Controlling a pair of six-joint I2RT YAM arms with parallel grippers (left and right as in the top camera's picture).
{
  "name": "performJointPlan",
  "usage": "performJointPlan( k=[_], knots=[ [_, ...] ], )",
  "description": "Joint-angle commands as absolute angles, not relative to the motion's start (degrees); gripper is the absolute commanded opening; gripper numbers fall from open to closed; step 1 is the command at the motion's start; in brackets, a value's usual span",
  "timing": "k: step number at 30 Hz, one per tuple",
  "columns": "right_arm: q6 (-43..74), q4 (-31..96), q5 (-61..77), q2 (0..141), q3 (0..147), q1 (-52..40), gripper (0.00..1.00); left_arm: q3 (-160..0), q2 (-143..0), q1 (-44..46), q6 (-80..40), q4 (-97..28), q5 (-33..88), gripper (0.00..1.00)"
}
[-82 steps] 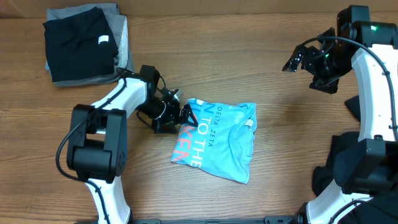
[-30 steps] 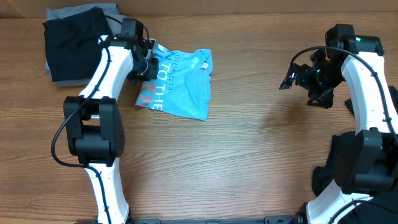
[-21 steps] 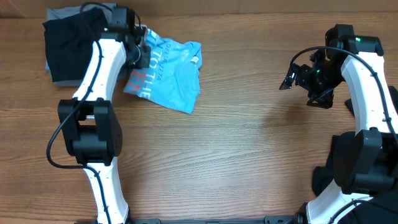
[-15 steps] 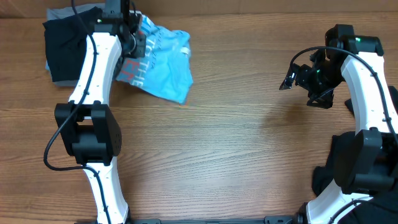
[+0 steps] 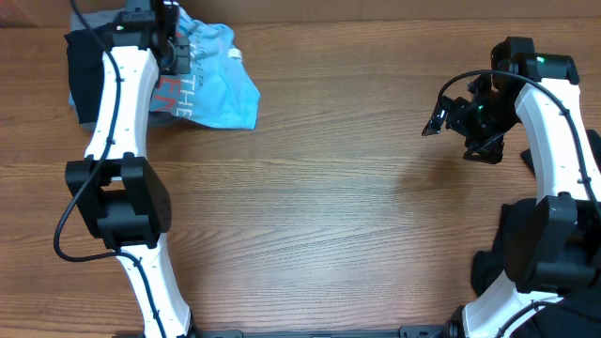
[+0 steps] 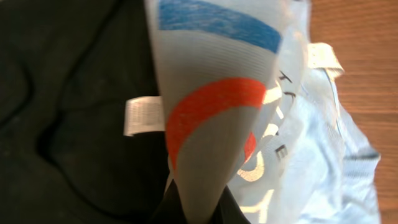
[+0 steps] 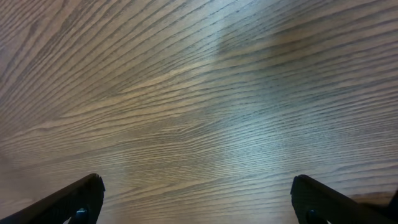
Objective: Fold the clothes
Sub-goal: 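Carry the folded blue shirt with the left gripper toward the dark stack, then lower the blue shirt onto the dark stack and press it flat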
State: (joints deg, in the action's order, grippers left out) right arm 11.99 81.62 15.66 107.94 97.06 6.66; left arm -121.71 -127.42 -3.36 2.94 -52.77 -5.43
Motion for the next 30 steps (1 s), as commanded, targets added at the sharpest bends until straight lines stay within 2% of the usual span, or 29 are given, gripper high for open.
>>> performJointPlan(
  k=[1,18,30],
  knots=[
    [12.19,81.54,15.49,107.63,96.79,6.46,1.0,-124.27,-127.61,-5.23,2.2,-51.96,-6.59,0.04],
    [12.16,81.28,15.46,107.63,96.79,6.46,1.0,-134.8,-127.61,-5.72,1.26,-55.68,-6.57,0.04],
    [12.14,80.93,15.46,107.63,96.79,6.46,1.0,-135.61,-127.61,-5.96,-3.27,-55.55,-6.59,0.04]
  ],
)
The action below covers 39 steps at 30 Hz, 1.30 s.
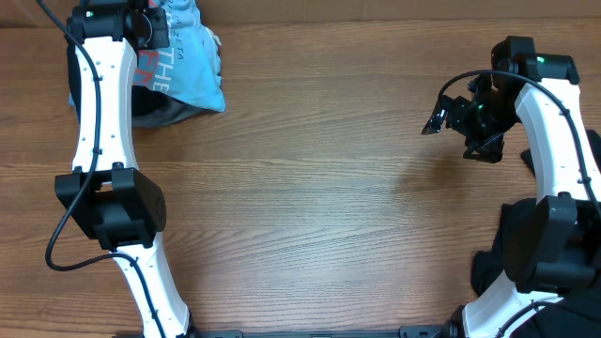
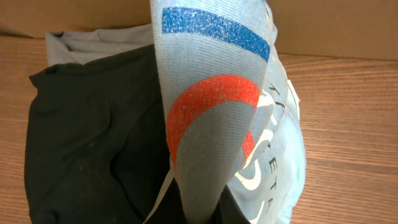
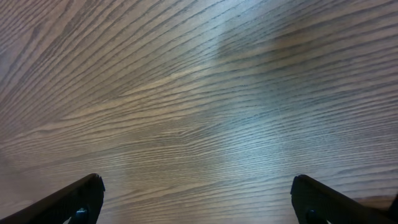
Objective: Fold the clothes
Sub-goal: 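Lower the blue shirt onto the dark stack and press it flat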
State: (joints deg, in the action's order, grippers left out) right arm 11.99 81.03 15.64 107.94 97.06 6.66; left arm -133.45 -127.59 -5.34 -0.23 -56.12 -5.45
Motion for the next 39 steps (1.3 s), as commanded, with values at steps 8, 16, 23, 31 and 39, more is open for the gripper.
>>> performJointPlan(
  k=[8,16,23,31,39],
  knots=[
    [12.14,80.82,15.46,107.63,96.79,6.46,1.0,-137.32,-127.59,-8.12,-4.95,-56.55,-7.03,0.04],
    [12.14,80.42,15.46,107.63,96.79,6.46,1.0,-143.26,-127.59,-8.25,-5.82,-60.58,-6.98,0.04],
    [12.14,80.44,15.46,107.63,96.79,6.46,1.0,-146.63,-127.59,-8.27,-6.46,-62.98,-5.74,0.04],
    [12.12,80.44,15.46,107.63,96.79,6.46,1.0,-146.61,-127.85,-10.66,-6.44,-63.64,-6.15,0.04],
    [12.14,80.49,15.49,107.63,96.79,6.46,1.0,-146.36,-130.5,-14.85,-3.81,-65.8,-6.0,0.05]
  ],
)
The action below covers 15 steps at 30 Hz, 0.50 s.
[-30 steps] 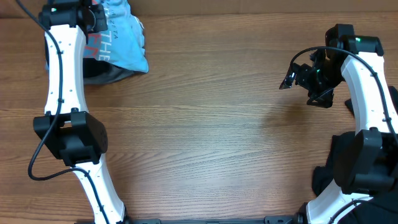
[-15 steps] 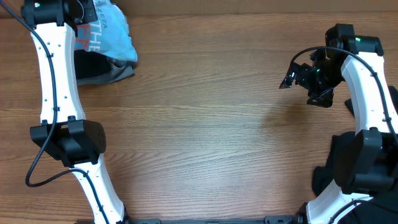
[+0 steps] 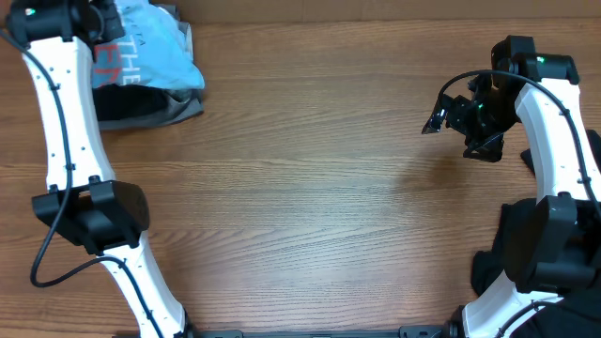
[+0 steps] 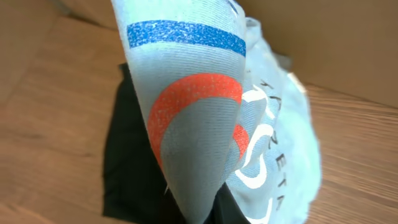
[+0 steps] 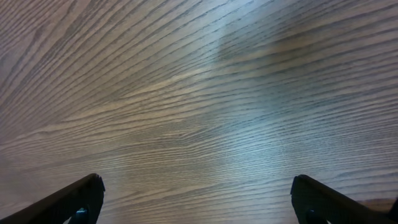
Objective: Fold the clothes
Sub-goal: 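Lower the blue shirt onto the dark stack and press it flat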
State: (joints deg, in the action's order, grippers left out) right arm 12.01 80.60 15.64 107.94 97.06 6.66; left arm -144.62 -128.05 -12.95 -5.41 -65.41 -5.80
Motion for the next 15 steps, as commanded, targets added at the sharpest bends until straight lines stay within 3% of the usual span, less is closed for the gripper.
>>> performJointPlan(
  k=[1,15],
  knots=[
    [12.14,80.51,15.49,107.63,96.79,6.46,1.0,-146.36,-131.15,-15.33,-3.81,-65.95,-5.98,0.06],
    [12.16,81.97,15.07,107.63,96.79,6.46,1.0,-146.36,-136.97,-24.12,-3.84,-63.64,-5.91,0.1]
  ],
)
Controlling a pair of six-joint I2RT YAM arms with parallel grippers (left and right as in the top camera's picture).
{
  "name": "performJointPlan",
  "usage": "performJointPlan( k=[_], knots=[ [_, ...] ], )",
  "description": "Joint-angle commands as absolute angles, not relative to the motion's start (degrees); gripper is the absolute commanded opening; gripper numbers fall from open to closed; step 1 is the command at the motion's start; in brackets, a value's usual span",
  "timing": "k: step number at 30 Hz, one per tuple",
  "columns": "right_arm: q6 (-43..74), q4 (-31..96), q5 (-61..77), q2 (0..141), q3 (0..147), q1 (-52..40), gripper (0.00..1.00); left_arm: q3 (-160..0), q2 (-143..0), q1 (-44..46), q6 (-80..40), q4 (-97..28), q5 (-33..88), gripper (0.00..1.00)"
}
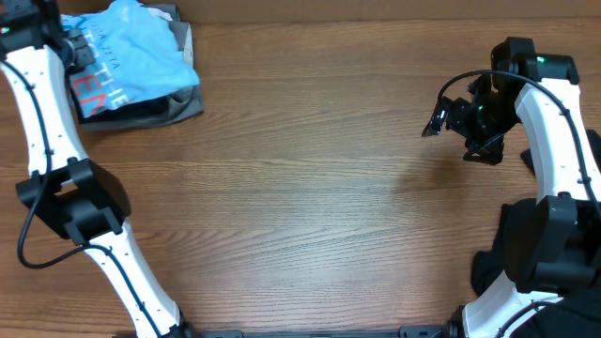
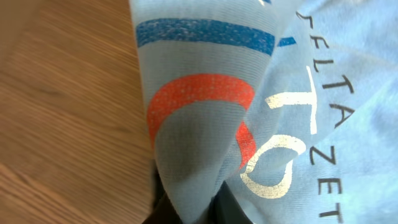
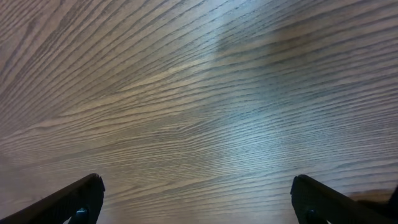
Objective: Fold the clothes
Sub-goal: 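Lower the blue shirt onto the dark stack and press it flat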
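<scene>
A light blue T-shirt [image 1: 131,58] with red, blue and white print lies at the table's far left corner, spread over a dark garment [image 1: 141,111] and a grey one [image 1: 188,105]. My left gripper [image 1: 77,49] is at the shirt's left edge, shut on a fold of the blue cloth [image 2: 199,155]; the fingers are hidden by cloth in the left wrist view. My right gripper [image 1: 453,120] hangs over bare wood at the far right, open, fingertips [image 3: 74,199] wide apart.
The wooden table [image 1: 319,188] stretches between the two arms. The pile of clothes sits against the table's back edge at the far left. My right arm's base stands at the right edge.
My left gripper has moved further left with the blue shirt, which now lies spread flatter over the dark and grey garments. The right arm has not moved.
The left gripper held the blue shirt with its body trailing right of the dark pile. Moment by moment gripper and shirt were further left, the shirt bunched above the pile. Now it lies over the pile. The right gripper stayed open and still.
</scene>
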State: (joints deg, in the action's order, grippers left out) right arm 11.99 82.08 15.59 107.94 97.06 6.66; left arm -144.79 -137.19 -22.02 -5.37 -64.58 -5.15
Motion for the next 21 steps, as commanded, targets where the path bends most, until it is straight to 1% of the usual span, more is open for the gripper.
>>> performJointPlan(
  k=[1,2,3,4,5,6,7,10,14,18,21],
  knots=[
    [12.16,81.97,15.07,107.63,96.79,6.46,1.0,-146.36,-136.99,-24.49,-3.84,-63.35,-5.91,0.14],
    [12.14,82.0,15.05,107.63,96.79,6.46,1.0,-146.36,-137.05,-24.88,-3.86,-63.11,-5.82,0.18],
    [12.16,82.04,15.07,107.63,96.79,6.46,1.0,-146.36,-137.1,-25.17,-3.88,-62.92,-5.52,0.26],
    [12.16,82.15,15.07,107.63,96.79,6.46,1.0,-146.36,-137.14,-25.39,-3.86,-62.74,-4.75,0.42],
    [12.16,82.21,15.05,107.63,96.79,6.46,1.0,-146.36,-137.14,-25.5,-3.86,-62.74,-3.81,0.64],
    [12.16,82.26,15.05,107.63,96.79,6.46,1.0,-146.36,-137.14,-25.61,-3.88,-62.74,-2.7,0.92],
    [12.16,82.3,15.05,107.63,96.79,6.46,1.0,-146.36,-137.14,-25.61,-3.88,-62.76,-1.87,1.0],
    [12.14,82.61,15.07,107.63,96.79,6.46,1.0,-146.36,-137.14,-25.54,-3.97,-62.81,-0.08,1.0],
    [12.14,82.94,15.05,107.63,96.79,6.46,1.0,-146.36,-137.14,-25.19,-7.88,-63.29,0.93,1.0],
    [12.14,82.56,15.05,107.63,96.79,6.46,1.0,-146.39,-137.12,-24.88,-7.9,-64.05,10.59,1.0],
    [12.14,82.19,15.05,107.63,96.79,6.46,1.0,-146.39,-137.12,-24.16,-7.9,-63.99,15.25,1.0]
  ],
)
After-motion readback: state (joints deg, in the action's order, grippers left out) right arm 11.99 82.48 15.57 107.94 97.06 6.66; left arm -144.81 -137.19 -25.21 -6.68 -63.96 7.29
